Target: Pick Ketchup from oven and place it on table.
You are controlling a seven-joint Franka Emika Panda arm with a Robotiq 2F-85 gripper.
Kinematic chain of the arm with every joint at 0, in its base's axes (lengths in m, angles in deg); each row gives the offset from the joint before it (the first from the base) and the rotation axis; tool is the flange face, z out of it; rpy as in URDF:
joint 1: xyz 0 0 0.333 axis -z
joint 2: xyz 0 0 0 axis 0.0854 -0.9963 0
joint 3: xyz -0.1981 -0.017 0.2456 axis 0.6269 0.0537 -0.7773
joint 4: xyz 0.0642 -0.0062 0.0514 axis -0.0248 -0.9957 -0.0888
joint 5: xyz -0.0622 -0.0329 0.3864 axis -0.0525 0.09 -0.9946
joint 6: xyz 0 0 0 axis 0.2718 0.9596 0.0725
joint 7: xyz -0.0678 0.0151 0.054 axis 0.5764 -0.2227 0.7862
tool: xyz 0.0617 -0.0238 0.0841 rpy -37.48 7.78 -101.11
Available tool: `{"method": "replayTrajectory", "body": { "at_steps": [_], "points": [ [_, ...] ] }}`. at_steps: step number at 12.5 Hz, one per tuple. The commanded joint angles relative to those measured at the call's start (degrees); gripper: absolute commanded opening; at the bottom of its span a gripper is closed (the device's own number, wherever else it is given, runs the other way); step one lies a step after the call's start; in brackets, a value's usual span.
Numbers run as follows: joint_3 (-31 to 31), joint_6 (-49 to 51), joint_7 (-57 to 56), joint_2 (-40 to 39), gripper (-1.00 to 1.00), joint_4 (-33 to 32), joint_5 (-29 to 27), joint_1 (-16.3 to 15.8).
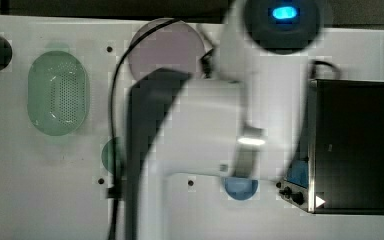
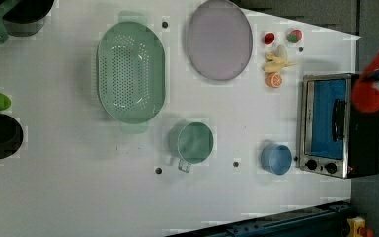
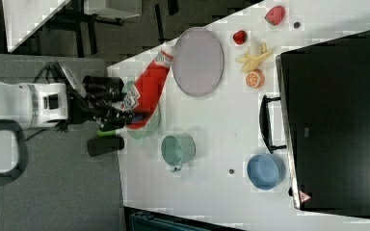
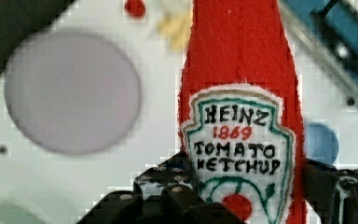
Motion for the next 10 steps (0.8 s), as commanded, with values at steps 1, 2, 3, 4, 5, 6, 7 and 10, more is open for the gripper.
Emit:
{"method": "replayTrajectory", "body": {
  "at_steps": [1, 2, 3, 4, 5, 6, 7, 10],
  "points": [
    [-0.9, -1.5, -1.3, 0.1, 0.27, -7.5, 1.2, -1.7],
    [-1.1, -4.1, -0.5, 0.1, 0.27, -10.5, 1.2, -1.7],
    [-1.1, -8.1, 0.8, 0.0, 0.27, -13.9, 1.2, -1.6],
    [-1.0, -12.4, 2.0, -0.1, 0.27, -17.5, 1.2, -1.5],
    [-1.0, -16.2, 2.8, -0.3, 0.27, -21.0, 1.2, -1.5],
    [-1.1, -19.6, 2.9, -0.9, 0.27, -24.3, 1.1, -1.5],
    [-1.1, -22.7, 2.9, -1.9, 0.27, -27.0, 1.1, -1.5],
    [-1.1, -31.8, 2.9, -6.2, 0.27, -31.3, 0.8, -1.4]
  ]
}}
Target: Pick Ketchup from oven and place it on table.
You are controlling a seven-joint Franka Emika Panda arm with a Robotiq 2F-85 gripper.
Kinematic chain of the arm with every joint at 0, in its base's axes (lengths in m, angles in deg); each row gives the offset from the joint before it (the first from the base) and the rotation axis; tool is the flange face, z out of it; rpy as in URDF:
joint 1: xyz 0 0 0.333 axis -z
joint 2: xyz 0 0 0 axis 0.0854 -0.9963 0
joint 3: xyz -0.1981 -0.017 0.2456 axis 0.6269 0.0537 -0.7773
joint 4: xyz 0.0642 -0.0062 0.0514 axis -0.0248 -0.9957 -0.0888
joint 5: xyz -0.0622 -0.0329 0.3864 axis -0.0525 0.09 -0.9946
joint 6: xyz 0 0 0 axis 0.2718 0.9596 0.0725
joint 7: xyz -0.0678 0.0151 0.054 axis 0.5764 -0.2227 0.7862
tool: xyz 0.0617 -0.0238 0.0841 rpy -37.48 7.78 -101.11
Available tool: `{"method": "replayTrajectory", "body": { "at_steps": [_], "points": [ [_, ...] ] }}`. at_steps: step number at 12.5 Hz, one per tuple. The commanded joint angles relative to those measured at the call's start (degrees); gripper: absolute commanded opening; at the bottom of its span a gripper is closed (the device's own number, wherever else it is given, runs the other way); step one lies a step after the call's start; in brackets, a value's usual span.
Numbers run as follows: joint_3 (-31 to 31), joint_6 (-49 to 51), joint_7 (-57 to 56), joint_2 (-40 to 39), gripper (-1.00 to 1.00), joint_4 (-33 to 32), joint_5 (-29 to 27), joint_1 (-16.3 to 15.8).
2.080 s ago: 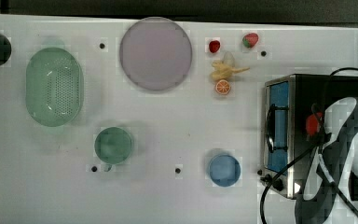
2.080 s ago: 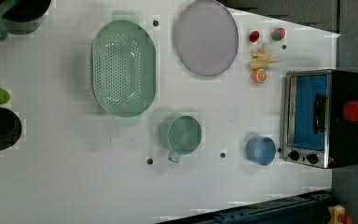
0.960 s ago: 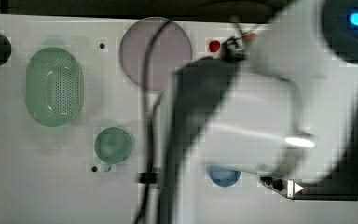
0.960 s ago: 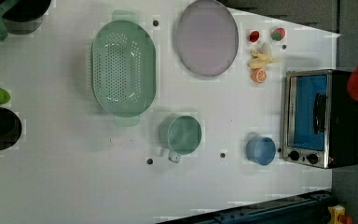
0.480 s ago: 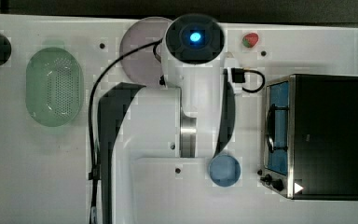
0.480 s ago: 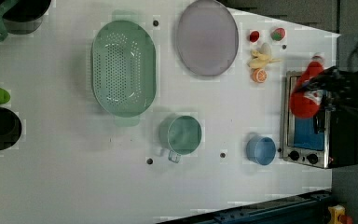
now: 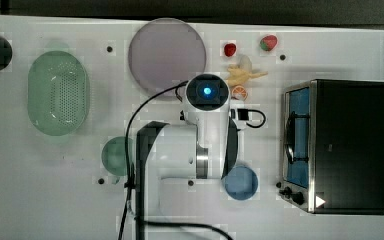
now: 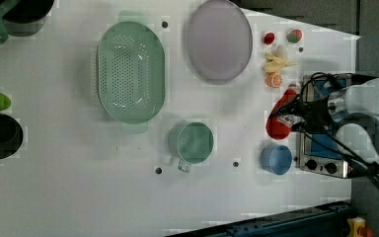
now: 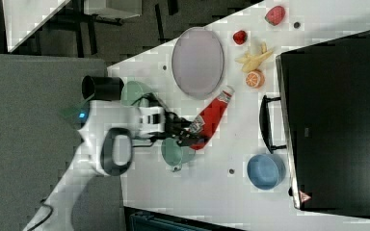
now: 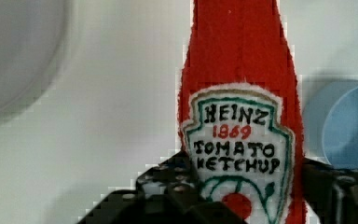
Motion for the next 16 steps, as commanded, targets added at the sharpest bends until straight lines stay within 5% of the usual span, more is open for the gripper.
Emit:
{"method": "replayTrajectory", "body": {
  "at_steps": [1, 3, 6, 11, 16],
  "points": [
    [-0.3, -5.1, 2.2, -1.2, 0.27, -1.9, -0.1, 0.2],
    [-0.3, -7.8, 2.3, -4.2, 0.33, -2.1, -0.6, 0.3],
    [-0.4, -10.9, 2.3, -7.8, 1.0, -2.4, -1.0, 0.3],
    [0.1, -9.2, 2.4, -3.8, 1.0, -0.4, -1.0, 0.4],
    [1.7, 7.2, 2.4, 8.8, 1.0, 10.6, -0.9, 0.4]
  ]
}}
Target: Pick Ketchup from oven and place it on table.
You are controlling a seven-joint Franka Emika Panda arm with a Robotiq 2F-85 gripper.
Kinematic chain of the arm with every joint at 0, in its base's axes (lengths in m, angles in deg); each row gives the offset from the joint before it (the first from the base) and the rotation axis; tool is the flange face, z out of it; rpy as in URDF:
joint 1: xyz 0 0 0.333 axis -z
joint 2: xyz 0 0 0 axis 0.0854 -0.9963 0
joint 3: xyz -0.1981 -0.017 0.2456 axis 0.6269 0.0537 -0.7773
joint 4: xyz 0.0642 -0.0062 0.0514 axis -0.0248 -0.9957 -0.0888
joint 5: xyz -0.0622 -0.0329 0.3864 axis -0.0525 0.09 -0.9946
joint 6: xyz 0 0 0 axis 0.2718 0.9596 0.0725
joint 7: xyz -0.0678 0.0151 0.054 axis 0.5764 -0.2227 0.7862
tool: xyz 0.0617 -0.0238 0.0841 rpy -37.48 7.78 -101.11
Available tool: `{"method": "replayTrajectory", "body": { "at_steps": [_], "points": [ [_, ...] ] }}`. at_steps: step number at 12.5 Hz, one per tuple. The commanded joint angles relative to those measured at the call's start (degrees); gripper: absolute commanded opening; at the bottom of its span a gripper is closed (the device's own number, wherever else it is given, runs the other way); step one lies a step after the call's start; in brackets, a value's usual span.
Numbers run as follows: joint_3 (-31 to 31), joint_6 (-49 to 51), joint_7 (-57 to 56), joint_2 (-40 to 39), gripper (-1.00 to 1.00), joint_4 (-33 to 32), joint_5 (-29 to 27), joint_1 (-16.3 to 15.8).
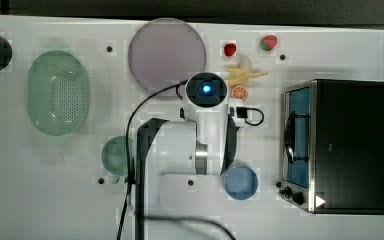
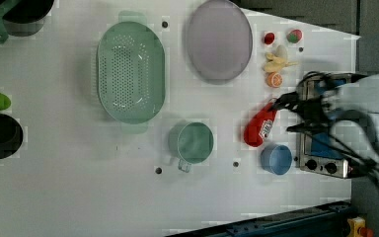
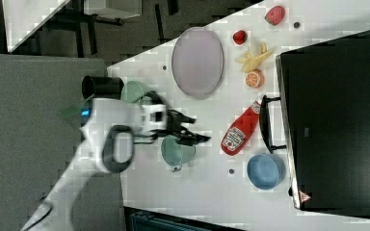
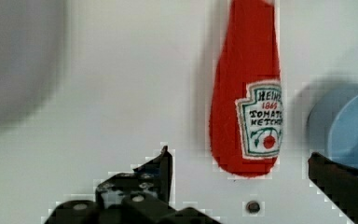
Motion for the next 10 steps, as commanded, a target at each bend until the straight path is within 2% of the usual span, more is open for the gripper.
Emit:
{"method": "replayTrajectory", "body": {
  "at_steps": [1, 6, 10],
  "points": [
    [1.7, 6.5, 2.3, 9.3, 1.0, 11.3, -0.1, 0.7],
    [1.5, 20.4, 2.3, 10.7, 1.0, 25.6, -0.1, 0.6],
    [1.4, 37.3, 2.3, 10.7, 1.0, 32.0, -0.1, 0.6]
  ]
}}
